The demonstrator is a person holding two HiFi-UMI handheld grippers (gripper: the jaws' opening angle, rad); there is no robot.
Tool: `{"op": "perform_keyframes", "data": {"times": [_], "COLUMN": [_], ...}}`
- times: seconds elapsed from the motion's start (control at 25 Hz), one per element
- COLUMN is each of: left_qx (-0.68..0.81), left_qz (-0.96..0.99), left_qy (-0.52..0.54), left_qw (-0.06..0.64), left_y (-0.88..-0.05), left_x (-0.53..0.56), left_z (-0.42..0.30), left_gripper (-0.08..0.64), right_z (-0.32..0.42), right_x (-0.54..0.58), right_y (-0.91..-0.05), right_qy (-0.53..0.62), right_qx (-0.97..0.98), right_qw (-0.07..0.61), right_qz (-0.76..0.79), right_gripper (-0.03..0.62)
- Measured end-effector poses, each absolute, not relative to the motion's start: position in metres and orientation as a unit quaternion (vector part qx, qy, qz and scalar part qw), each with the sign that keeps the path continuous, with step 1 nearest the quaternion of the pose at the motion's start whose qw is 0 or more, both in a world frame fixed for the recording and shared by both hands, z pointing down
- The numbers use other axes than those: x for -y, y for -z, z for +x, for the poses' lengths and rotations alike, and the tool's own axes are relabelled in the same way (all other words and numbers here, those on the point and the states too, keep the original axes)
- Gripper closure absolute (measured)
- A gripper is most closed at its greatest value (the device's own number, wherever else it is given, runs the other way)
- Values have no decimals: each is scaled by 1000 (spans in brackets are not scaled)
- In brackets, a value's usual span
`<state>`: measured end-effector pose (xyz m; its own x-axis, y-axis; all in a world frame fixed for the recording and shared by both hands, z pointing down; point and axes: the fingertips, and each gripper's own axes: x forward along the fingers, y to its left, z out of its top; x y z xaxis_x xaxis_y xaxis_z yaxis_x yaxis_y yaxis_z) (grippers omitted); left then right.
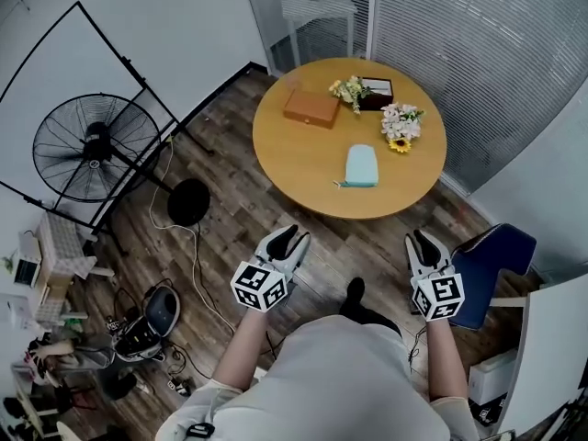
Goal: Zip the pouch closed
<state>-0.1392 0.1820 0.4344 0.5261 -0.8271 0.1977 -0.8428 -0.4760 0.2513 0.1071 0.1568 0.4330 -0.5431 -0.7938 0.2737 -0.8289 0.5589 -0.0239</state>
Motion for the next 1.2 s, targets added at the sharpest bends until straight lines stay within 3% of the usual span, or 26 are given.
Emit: {"op": "perform_keyframes", "data": {"times": [0.68,1.2], "left_qx": [517,527], "left_qz": [837,827], "left_qy": [-39,-60], "left_qw": [173,187], "left_y": [-444,-456], "left_x": [-49,-13], "left_z": [-85,-85], "left_gripper": [426,426], "right_z": [144,145], "right_x": [9,54], "right_y": [-462,-482], "right_qy": [-109,-136], "right_qx": [902,902], "right_qw": [109,116], "right_qz": [403,393], "right_gripper": [515,515]}}
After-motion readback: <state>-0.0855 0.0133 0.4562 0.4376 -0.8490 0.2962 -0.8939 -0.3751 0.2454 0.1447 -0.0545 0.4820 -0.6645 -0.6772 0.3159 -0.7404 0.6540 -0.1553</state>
